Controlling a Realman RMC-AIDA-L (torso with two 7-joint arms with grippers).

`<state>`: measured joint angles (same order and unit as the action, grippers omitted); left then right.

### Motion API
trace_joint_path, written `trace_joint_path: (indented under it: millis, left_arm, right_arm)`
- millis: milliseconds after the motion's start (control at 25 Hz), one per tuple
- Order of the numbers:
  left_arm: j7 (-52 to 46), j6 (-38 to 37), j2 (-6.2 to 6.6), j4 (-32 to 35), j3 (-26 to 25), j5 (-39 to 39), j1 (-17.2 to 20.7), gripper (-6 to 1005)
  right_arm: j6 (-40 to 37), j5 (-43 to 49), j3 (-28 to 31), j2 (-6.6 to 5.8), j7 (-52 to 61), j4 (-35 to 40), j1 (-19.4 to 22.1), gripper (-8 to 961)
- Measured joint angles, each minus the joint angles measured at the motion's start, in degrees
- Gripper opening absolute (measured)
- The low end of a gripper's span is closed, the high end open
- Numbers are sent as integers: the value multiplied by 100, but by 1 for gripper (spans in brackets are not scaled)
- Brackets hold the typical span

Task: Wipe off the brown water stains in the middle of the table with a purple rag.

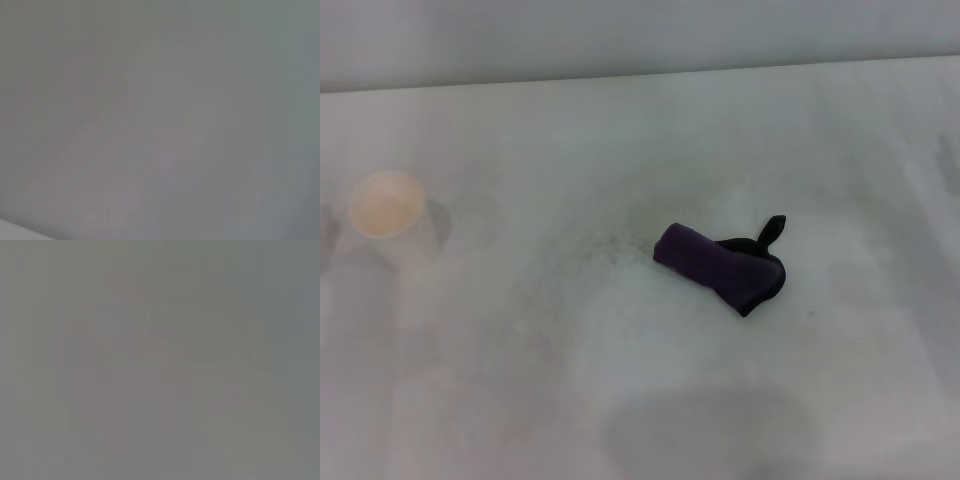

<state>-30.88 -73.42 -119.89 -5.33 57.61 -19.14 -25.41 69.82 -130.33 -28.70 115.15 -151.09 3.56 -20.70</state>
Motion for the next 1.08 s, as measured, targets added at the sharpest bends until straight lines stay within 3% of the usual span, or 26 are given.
trace_joint_path:
  millis: [1080]
  left_arm:
    - [117, 162, 32, 138, -9, -64, -91, 874]
  right_arm:
    - [-133, 61, -22, 75, 19, -355, -267, 677]
